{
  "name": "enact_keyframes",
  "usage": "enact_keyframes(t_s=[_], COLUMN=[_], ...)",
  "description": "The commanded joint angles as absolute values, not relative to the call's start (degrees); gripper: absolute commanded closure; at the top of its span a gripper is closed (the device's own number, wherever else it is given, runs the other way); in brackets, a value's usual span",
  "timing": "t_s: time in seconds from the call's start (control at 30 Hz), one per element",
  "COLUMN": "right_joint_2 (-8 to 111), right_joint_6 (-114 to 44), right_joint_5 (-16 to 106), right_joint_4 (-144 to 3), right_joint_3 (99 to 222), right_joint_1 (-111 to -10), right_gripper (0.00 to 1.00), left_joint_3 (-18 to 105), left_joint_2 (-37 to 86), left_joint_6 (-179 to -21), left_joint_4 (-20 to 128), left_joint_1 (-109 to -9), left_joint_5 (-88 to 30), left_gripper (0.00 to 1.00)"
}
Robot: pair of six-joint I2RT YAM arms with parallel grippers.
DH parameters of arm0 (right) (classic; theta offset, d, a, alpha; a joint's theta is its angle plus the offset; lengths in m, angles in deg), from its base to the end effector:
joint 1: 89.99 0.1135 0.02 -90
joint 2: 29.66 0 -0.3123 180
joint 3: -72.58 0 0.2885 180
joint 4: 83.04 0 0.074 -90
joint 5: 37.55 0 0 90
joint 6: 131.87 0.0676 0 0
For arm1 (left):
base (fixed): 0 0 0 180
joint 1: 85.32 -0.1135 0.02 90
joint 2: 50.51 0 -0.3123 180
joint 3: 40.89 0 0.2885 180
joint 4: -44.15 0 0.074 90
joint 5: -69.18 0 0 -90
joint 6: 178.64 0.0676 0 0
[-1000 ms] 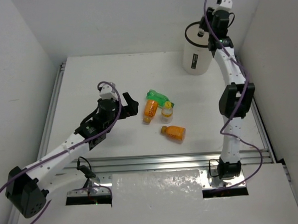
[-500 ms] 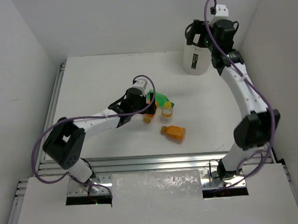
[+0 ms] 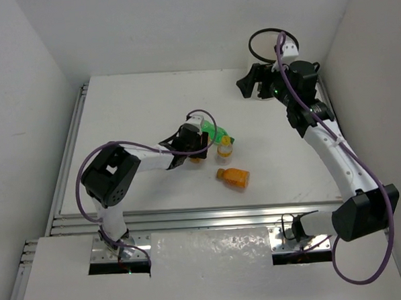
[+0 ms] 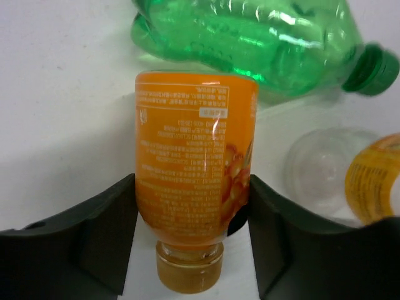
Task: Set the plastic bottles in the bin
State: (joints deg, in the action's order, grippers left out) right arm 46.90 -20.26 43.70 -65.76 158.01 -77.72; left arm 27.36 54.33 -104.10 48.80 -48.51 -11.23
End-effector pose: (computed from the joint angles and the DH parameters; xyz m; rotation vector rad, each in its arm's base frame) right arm 0.3611 0.0891 0.4411 0.0272 1.7489 0.5666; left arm 0.3569 -0.2531 0.1507 0.3391 2.2696 -0.2851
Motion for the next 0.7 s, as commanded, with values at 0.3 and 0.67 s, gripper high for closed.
enact_keyframes(t_s=[0.3,0.67], right_joint_2=[44.52,50.59], right_joint_6=[-16.21,-0.21], right_joint_5=[26.74,-4.75], right_joint_4=[-67.87,-95.81], right_joint_3=[153.31,146.99], right_joint_1=[-74.01,-64.77], right_gripper=[0.01,0.01], left_joint_3=[10.97,-10.96], left_joint_2=[32.32,-9.72], left_joint_6=[-121.49,-112.71], left_joint_4=[54.14,22.58], left_joint_1=[-45.08,-44.98], left_joint_5=[7.84,-23.27], left_gripper=[0.98,1.00])
